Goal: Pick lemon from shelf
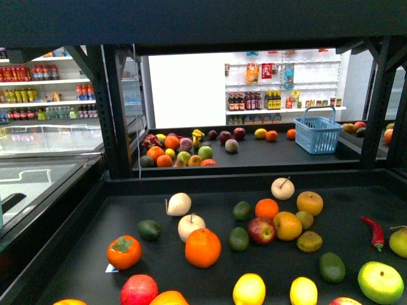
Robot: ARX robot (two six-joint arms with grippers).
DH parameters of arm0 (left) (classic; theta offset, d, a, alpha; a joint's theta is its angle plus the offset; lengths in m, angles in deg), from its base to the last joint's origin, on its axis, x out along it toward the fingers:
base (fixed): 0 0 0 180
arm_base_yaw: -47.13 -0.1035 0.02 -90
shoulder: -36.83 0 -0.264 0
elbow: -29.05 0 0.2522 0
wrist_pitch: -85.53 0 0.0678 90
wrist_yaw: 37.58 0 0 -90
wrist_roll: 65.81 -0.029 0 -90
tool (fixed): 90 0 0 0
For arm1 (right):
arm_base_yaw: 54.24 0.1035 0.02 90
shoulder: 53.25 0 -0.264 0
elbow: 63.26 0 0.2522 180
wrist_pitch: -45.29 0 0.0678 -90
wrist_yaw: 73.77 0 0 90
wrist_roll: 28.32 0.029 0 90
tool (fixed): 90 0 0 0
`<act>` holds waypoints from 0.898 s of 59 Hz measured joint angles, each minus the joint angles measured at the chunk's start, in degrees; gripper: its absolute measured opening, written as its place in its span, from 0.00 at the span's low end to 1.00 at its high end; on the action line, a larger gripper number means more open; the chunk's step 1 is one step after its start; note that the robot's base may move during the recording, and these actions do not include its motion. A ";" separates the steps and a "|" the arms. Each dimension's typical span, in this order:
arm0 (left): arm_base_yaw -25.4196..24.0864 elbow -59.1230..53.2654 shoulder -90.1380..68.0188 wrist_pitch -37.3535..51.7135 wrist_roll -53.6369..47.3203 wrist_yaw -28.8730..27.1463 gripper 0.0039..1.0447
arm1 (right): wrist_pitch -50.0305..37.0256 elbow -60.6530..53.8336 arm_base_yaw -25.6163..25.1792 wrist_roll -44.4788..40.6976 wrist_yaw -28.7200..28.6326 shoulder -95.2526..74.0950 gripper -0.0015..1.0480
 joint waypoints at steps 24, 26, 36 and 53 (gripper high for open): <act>4.66 -8.17 7.82 1.75 -10.19 3.34 0.15 | 0.00 0.00 0.00 0.00 -0.02 0.00 0.93; 5.99 -9.09 9.77 1.53 -11.04 4.28 0.15 | 0.00 0.00 0.00 0.00 -0.02 0.00 0.93; 12.31 -10.58 18.25 -0.13 -13.70 7.72 0.15 | 0.00 0.00 0.00 0.00 0.00 0.00 0.93; 26.38 -17.68 25.55 -6.05 -18.40 12.02 0.14 | 0.00 0.00 0.00 0.00 0.00 0.00 0.93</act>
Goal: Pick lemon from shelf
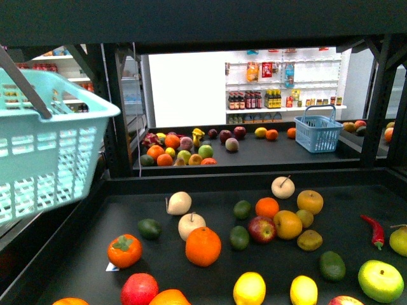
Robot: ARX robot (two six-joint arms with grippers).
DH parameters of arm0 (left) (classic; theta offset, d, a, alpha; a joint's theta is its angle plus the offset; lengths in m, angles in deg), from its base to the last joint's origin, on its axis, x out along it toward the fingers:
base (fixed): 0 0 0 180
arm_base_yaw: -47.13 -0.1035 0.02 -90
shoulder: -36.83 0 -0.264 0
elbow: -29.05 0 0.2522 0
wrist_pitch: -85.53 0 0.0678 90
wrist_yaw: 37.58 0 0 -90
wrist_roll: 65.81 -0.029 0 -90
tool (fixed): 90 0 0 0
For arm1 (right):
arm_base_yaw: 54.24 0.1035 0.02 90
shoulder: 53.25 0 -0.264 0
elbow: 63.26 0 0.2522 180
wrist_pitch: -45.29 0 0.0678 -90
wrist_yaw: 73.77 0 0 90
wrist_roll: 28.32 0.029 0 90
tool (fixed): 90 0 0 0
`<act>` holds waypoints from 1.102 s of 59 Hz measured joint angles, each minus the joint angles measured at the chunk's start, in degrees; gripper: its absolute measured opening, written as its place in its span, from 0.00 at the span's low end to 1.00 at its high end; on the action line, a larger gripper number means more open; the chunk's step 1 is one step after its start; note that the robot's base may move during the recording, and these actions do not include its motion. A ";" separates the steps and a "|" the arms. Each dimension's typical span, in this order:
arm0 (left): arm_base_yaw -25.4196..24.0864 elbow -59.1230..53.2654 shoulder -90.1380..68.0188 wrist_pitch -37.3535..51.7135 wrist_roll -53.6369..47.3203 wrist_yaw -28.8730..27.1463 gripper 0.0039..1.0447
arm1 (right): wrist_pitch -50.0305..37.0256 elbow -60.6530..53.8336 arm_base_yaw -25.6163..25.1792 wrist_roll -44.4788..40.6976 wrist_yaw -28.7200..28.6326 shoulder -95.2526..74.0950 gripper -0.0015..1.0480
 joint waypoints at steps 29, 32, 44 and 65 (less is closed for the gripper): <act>20.33 -3.21 -7.52 3.02 -4.00 0.33 0.14 | 0.00 0.00 0.00 0.00 -0.02 0.00 0.93; 21.20 -2.86 -9.20 3.72 -4.31 0.48 0.14 | 0.00 0.00 0.00 0.00 -0.02 0.00 0.93; 25.27 -0.92 -12.37 5.18 -4.68 1.49 0.14 | 0.00 0.00 0.00 0.00 0.00 0.00 0.93; 26.14 -0.37 -12.98 6.69 -6.64 2.19 0.14 | 0.11 5.51 -3.82 7.82 1.11 -20.22 0.93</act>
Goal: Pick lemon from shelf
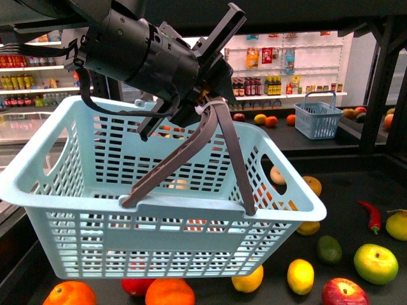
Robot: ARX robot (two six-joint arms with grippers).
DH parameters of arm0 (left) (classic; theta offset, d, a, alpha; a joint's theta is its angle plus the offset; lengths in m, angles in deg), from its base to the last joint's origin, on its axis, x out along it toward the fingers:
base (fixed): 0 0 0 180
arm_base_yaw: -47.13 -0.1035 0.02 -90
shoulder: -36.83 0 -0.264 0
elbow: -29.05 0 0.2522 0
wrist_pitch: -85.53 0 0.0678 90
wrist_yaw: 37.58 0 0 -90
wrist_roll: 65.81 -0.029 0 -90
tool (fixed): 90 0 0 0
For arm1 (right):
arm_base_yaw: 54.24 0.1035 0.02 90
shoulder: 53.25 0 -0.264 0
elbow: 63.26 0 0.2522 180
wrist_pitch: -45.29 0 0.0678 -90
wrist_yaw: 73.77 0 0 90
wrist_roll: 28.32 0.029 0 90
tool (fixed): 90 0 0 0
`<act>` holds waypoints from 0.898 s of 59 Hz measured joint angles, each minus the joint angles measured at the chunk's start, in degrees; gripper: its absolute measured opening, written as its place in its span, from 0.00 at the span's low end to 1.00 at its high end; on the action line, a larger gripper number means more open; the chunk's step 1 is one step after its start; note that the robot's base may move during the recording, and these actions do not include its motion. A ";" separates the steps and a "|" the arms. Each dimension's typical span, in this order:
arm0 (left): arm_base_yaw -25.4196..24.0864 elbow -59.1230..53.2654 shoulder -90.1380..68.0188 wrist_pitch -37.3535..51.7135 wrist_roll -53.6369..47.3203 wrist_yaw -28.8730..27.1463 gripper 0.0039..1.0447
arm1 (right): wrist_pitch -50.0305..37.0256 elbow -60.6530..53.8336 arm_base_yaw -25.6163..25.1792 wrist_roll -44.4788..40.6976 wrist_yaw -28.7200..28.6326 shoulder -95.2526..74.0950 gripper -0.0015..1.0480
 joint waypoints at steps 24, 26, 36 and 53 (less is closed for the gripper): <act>-0.04 0.02 -0.02 0.00 -0.61 0.20 0.14 | -18.64 29.44 -9.62 -6.73 -16.96 -70.95 0.93; -0.04 0.02 -0.04 0.00 -0.55 0.07 0.14 | -17.66 32.13 -9.70 -8.09 -17.03 -74.90 0.93; -0.04 0.02 -0.04 0.00 -0.61 -0.17 0.14 | -14.73 44.65 -8.96 -13.66 -15.89 -91.86 0.93; -0.04 0.02 -0.04 0.00 -0.57 -0.11 0.14 | -13.57 60.06 -2.51 -14.12 -12.98 -108.72 0.93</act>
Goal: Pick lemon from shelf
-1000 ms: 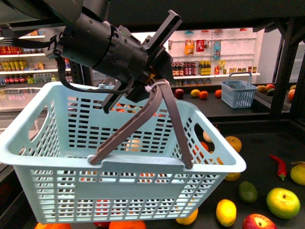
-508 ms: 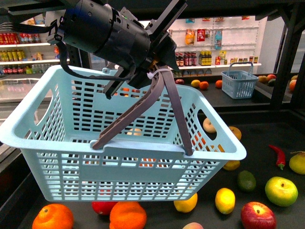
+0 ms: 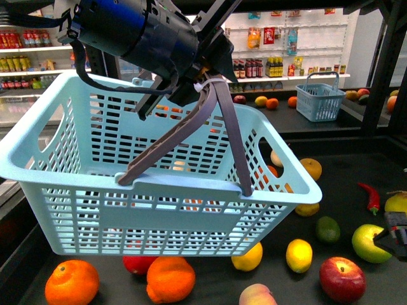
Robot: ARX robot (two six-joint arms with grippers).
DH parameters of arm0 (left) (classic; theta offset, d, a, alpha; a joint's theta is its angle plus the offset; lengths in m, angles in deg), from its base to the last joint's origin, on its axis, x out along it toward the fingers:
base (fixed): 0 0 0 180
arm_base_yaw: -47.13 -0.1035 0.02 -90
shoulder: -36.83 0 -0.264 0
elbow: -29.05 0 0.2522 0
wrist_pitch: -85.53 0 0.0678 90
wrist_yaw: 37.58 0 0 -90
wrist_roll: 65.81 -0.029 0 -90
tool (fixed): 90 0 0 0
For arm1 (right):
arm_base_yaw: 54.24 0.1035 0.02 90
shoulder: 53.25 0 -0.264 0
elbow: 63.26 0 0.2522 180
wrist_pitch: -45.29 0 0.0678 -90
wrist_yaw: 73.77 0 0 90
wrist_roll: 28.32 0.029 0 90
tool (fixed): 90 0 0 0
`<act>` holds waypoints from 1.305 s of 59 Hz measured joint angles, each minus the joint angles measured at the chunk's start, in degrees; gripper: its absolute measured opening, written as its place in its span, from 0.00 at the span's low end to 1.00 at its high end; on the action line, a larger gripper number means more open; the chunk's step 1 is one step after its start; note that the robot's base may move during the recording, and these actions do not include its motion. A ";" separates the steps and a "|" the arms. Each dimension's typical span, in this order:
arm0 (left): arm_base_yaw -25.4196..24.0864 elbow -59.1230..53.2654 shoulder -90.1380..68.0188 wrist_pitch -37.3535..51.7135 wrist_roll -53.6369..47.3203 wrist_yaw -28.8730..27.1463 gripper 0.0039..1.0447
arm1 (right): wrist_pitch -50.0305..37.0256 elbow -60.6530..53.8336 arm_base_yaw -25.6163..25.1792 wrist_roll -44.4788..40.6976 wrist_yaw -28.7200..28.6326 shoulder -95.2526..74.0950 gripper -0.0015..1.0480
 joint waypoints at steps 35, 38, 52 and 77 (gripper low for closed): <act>0.00 0.00 0.00 0.00 0.00 0.02 0.14 | 8.66 28.22 5.77 2.45 6.67 -21.94 0.93; 0.00 0.00 0.00 0.00 -0.02 0.00 0.14 | 9.57 30.42 6.19 3.02 7.10 -23.32 0.93; 0.00 0.00 0.00 0.00 -0.02 -0.04 0.14 | 16.09 42.23 7.69 6.03 11.17 -30.27 0.93; 0.00 0.00 0.00 0.00 -0.02 -0.02 0.14 | 24.26 55.84 10.64 11.52 16.28 -38.14 0.93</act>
